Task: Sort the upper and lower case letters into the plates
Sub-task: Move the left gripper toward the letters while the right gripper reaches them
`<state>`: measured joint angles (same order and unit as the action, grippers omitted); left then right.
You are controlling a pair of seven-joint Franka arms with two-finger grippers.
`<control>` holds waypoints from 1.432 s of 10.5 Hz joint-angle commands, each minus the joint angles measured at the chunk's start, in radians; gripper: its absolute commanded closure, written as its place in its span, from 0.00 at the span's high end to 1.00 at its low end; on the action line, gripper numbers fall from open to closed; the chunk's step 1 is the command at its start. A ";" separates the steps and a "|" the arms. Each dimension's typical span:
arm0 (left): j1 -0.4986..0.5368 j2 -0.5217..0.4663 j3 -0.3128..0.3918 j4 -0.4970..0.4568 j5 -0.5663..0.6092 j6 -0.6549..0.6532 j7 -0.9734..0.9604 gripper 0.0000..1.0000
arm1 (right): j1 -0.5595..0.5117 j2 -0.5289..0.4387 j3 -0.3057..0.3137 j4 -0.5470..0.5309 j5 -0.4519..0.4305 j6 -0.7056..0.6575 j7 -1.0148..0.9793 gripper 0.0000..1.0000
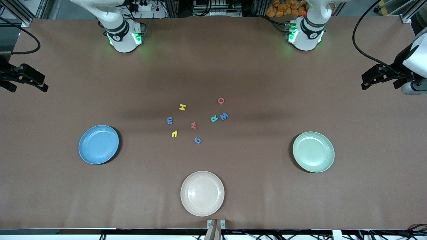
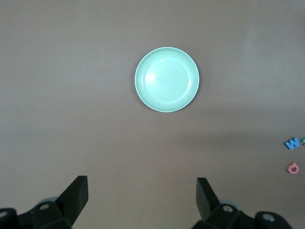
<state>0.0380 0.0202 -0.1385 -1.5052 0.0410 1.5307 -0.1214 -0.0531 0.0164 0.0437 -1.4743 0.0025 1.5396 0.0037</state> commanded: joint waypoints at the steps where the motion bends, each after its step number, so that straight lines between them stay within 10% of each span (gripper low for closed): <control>1: 0.005 -0.002 0.000 0.006 -0.016 0.000 0.019 1.00 | -0.011 -0.023 0.010 -0.021 0.011 0.008 -0.005 1.00; 15: -0.415 0.366 -0.069 0.005 -0.007 0.342 -0.130 1.00 | -0.013 -0.009 0.008 -0.026 0.011 0.008 -0.005 1.00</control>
<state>-0.3334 0.3189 -0.2099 -1.5186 0.0363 1.8191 -0.2767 -0.0557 0.0165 0.0436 -1.4808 0.0028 1.5409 0.0037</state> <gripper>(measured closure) 0.000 0.000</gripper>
